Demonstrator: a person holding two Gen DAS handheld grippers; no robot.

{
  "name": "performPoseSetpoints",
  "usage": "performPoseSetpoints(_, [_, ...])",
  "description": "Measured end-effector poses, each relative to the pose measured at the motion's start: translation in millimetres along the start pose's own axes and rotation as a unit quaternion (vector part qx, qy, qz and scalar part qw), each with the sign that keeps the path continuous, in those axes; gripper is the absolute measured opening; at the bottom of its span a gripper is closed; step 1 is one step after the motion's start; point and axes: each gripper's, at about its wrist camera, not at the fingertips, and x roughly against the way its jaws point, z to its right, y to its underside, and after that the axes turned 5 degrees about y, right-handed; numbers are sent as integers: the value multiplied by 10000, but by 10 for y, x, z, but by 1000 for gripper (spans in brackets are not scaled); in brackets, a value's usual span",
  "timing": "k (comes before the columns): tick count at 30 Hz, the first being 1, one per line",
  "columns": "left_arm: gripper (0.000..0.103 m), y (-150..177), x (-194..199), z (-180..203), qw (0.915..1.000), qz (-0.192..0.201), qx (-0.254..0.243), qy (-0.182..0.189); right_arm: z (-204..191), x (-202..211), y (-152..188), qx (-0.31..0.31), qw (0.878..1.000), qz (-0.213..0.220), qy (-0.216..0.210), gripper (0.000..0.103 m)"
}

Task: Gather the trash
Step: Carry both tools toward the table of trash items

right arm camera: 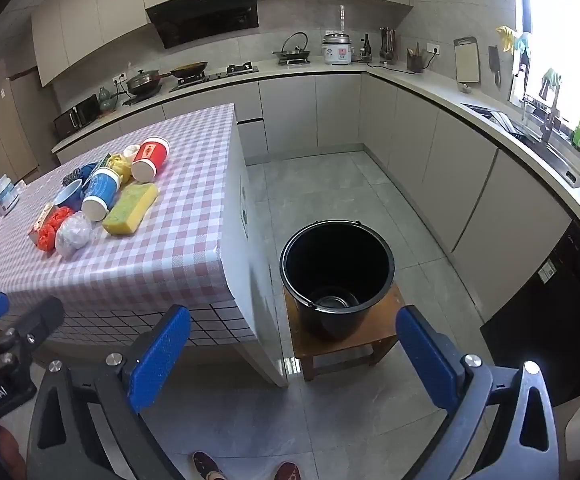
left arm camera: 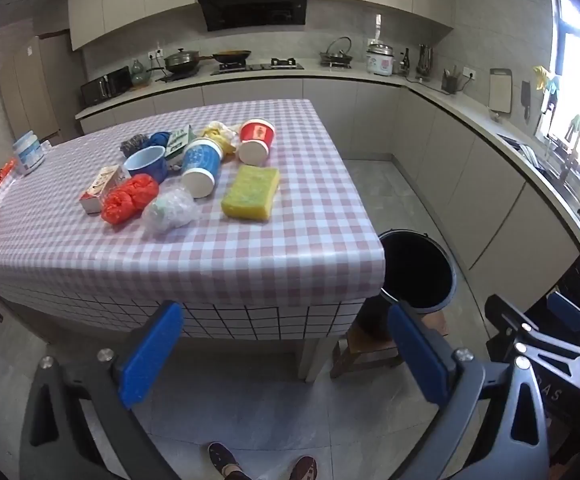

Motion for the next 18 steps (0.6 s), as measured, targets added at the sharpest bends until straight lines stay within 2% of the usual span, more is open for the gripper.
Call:
performPoseSetpoints(7, [103, 49, 30, -67, 9998, -8, 180, 31, -74, 36, 19, 166, 9999, -4, 30, 103])
performPoseSetpoints(18, [103, 88, 35, -68, 9998, 24, 203, -40, -42, 49, 5, 126, 9999, -30, -8, 103])
